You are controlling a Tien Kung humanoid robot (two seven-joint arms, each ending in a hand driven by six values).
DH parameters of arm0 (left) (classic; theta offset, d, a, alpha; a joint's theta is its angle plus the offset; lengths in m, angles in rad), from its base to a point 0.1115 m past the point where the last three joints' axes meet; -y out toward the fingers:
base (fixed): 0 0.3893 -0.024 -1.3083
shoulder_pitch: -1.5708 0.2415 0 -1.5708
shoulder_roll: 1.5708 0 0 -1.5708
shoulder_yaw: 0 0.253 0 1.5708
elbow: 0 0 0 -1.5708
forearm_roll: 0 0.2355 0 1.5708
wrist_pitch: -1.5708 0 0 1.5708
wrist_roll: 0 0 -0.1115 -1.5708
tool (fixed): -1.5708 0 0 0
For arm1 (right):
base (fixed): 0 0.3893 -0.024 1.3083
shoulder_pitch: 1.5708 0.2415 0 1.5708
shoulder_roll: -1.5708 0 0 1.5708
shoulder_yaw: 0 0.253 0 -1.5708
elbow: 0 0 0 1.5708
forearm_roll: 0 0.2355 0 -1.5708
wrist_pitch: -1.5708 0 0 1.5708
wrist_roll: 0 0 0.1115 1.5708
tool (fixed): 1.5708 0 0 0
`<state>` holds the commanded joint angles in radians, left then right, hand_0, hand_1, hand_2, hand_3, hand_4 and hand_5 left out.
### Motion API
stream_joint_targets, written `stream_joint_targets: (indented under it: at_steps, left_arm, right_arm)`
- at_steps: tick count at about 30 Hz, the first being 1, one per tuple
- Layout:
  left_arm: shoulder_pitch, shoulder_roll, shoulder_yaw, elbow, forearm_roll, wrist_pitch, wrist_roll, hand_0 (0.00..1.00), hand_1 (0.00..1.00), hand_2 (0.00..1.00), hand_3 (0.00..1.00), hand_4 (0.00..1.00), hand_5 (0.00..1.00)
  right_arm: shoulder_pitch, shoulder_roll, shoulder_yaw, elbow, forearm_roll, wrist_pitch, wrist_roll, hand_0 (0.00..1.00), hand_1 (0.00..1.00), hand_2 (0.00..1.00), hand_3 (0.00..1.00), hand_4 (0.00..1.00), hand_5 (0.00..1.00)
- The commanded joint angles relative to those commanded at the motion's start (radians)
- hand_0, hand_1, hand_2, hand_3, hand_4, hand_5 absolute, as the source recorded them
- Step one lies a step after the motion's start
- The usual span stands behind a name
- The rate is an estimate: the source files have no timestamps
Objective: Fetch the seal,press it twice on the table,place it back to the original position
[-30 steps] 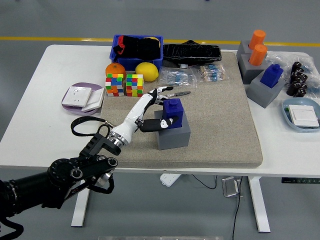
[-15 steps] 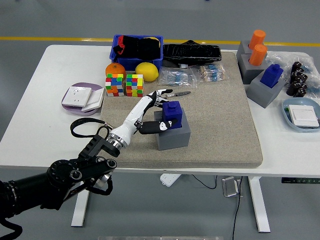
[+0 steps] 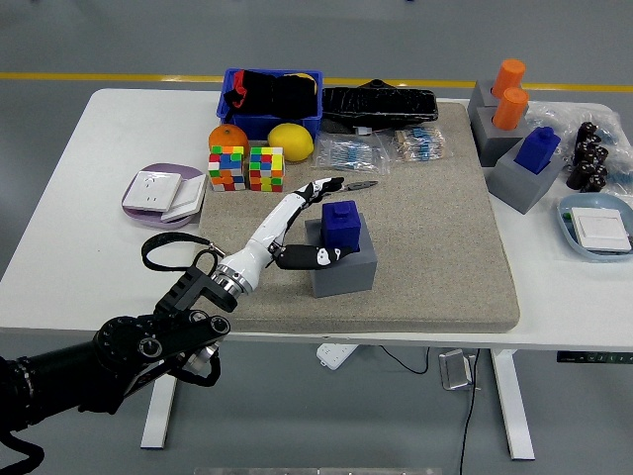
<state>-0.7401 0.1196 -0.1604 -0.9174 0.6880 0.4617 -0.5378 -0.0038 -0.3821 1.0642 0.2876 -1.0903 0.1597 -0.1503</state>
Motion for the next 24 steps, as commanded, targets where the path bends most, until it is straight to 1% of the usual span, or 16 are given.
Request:
stream_joint_targets:
  at_steps: [1,2,5,7,8,9,11,13,14,17,20,24]
  left_arm:
    - [0.0,0.0,-0.001,0.0,0.001,-0.004,0.0,0.998,0.998,0.998,0.998,0.998,0.155]
    - [0.001,0.001,-0.003,0.001,0.0,-0.014,-0.002,0.998,0.998,0.998,0.998,0.998,0.32]
    - [0.002,0.006,-0.013,-0.002,-0.007,-0.043,-0.005,0.998,0.998,0.998,0.998,0.998,0.32]
    - [0.003,0.014,-0.028,-0.011,-0.017,-0.072,-0.007,0.998,0.998,0.998,0.998,0.998,0.32]
    - [0.003,0.018,-0.038,-0.016,-0.017,-0.084,-0.007,0.998,0.998,0.998,0.998,0.998,0.496]
    - [0.003,0.022,-0.044,-0.02,-0.017,-0.091,-0.006,0.998,0.998,0.998,0.998,0.998,0.496]
    - [0.002,0.037,-0.067,-0.04,-0.019,-0.108,-0.007,0.998,0.998,0.998,0.998,0.998,0.496]
    - [0.001,0.05,-0.089,-0.06,-0.012,-0.108,-0.011,0.998,0.998,0.998,0.998,0.998,0.496]
    - [0.001,0.058,-0.102,-0.07,-0.007,-0.105,-0.015,0.998,0.998,0.998,0.998,0.998,0.598]
    - [-0.004,0.077,-0.14,-0.086,-0.002,-0.095,-0.027,0.998,0.998,0.998,0.998,0.998,0.598]
    - [-0.01,0.09,-0.167,-0.078,-0.007,-0.084,-0.042,0.998,0.998,0.998,0.998,0.998,0.612]
    - [-0.019,0.108,-0.194,-0.032,-0.049,-0.057,-0.055,0.998,0.998,0.998,0.998,0.998,0.612]
  right_arm:
    - [0.0,0.0,0.0,0.0,0.0,0.0,0.0,0.831,0.761,0.753,0.695,0.748,0.377]
    - [0.0,0.0,0.0,0.0,0.0,0.0,0.0,0.832,0.761,0.753,0.695,0.748,0.377]
    - [-0.001,0.0,0.001,0.0,-0.001,0.0,0.0,0.832,0.761,0.753,0.695,0.748,0.377]
    - [-0.001,-0.001,0.001,0.0,-0.001,0.0,0.0,0.832,0.761,0.753,0.695,0.748,0.377]
    - [-0.001,-0.001,0.002,0.0,-0.002,0.0,0.0,0.832,0.761,0.753,0.695,0.748,0.377]
    - [-0.002,-0.001,0.002,0.0,-0.002,0.0,0.0,0.832,0.761,0.753,0.695,0.748,0.377]
    - [-0.001,-0.001,0.002,0.0,-0.003,0.001,0.0,0.832,0.761,0.753,0.695,0.748,0.377]
    - [-0.001,-0.001,0.004,0.0,-0.003,0.0,0.0,0.832,0.761,0.753,0.695,0.748,0.377]
    - [-0.001,-0.001,0.005,0.0,-0.003,0.0,0.0,0.833,0.761,0.753,0.696,0.749,0.377]
    - [-0.001,-0.001,0.006,-0.001,-0.004,0.0,0.0,0.833,0.761,0.753,0.696,0.749,0.377]
    - [-0.001,-0.002,0.007,0.0,-0.004,0.001,0.0,0.832,0.762,0.753,0.696,0.749,0.377]
    - [-0.001,-0.001,0.009,0.0,-0.004,0.0,0.0,0.832,0.762,0.753,0.696,0.749,0.377]
